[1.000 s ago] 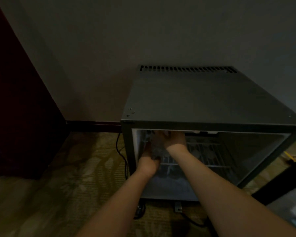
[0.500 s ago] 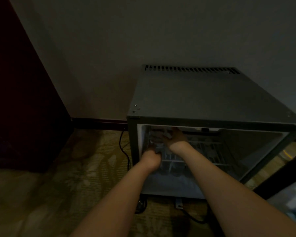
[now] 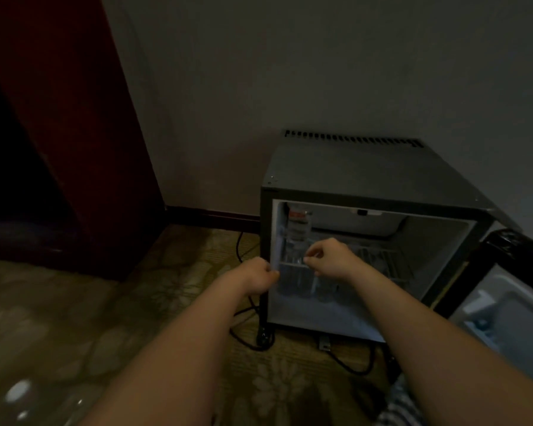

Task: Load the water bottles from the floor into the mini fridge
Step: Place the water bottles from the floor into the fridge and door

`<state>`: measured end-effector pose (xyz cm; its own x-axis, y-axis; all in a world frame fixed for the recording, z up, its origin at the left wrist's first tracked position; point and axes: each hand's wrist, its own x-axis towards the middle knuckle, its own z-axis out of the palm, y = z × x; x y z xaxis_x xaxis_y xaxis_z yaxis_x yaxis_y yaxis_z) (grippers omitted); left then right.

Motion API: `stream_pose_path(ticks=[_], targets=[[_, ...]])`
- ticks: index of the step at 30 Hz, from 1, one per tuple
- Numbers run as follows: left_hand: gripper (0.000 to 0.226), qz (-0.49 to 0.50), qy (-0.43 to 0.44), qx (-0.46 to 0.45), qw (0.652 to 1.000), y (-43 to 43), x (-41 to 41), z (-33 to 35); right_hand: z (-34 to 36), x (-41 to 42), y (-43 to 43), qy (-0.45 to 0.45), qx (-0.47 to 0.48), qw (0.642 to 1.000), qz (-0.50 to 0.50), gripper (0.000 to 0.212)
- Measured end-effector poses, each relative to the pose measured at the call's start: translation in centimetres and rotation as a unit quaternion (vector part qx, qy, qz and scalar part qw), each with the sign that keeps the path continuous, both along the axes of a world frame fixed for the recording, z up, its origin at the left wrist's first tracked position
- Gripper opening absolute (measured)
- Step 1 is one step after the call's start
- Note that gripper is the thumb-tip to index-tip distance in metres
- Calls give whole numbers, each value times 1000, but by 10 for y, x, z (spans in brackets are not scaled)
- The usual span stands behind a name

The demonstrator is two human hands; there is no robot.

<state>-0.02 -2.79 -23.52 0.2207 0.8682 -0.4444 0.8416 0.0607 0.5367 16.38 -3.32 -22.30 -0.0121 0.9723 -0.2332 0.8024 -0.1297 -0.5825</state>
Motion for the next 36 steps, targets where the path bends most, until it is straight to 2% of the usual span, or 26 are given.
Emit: stream_pose_path(ticks=[5,9,12,19,27,31,36], targets=[[39,2,43,46,998,-39,-46,38,32,-38,-33,0,-12,998,68,25],[40,43,56,65,995,-75,-112,58,57,-90,-54,-15,-21,988,150,28],[39,72,60,58,994,-96,-155,62,68,-126,-60,-46,-30,977,207,30],[39,147,91,53,984,-156,-266,56,70,-250,-88,-57,-10,950,307,32],[32,244,65,0,968,-200,-347,-2,21,-370,-116,-88,-29,913,397,33],[7,306,-6,-42,951,-214,-374,-55,-23,-404,-117,-86,-43,910,403,33],[26,363,-83,-81,924,-221,-390,-115,-85,-429,-112,-69,-67,912,399,35]])
